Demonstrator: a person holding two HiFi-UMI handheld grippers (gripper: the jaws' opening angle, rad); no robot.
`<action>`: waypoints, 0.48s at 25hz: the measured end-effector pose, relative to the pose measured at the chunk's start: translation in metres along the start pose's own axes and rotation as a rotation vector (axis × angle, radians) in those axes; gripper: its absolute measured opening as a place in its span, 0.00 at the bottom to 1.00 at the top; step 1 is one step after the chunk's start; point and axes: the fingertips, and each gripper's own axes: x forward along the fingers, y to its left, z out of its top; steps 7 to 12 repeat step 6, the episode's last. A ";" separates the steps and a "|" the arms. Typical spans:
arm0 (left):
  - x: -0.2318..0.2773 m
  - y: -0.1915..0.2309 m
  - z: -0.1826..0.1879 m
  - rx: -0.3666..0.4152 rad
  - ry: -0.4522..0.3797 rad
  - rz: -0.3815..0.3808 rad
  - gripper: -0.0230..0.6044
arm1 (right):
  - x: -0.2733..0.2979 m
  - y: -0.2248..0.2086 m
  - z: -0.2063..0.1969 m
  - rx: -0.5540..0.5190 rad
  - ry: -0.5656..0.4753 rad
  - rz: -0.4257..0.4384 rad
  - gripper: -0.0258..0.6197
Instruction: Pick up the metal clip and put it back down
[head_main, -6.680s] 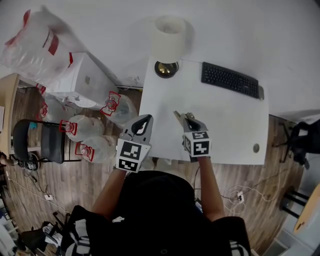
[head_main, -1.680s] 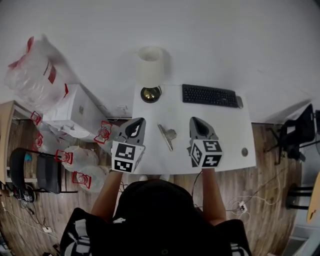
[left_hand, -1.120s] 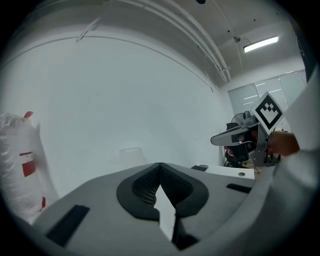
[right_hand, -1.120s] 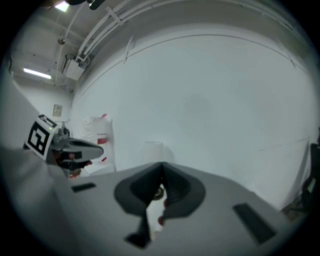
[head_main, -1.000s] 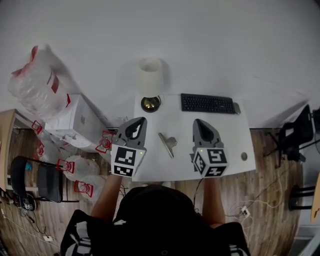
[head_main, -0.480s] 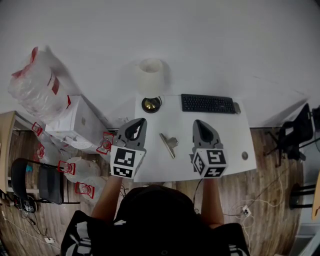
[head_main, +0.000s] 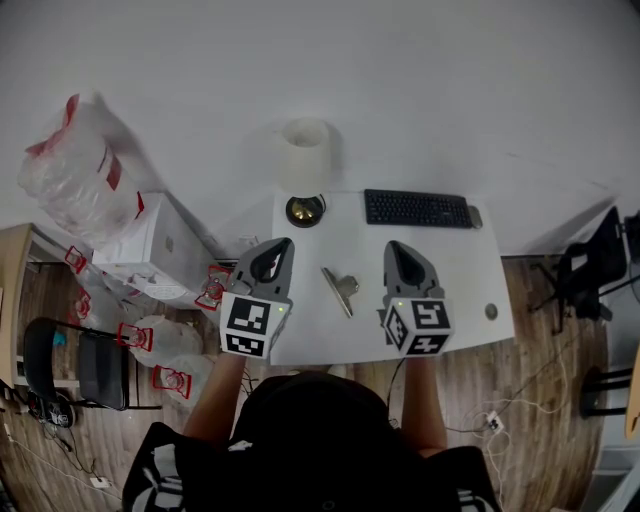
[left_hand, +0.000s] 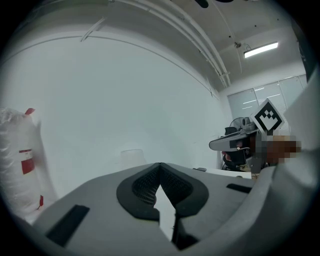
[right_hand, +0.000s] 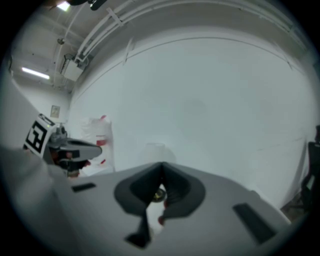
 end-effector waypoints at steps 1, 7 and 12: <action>0.000 0.000 0.000 0.002 0.000 -0.001 0.07 | 0.000 0.001 0.000 0.000 0.001 0.001 0.09; -0.003 -0.002 0.002 0.005 -0.001 -0.005 0.07 | -0.002 0.003 -0.003 0.001 0.009 0.000 0.09; -0.003 -0.002 0.002 0.005 -0.001 -0.005 0.07 | -0.002 0.003 -0.003 0.001 0.009 0.000 0.09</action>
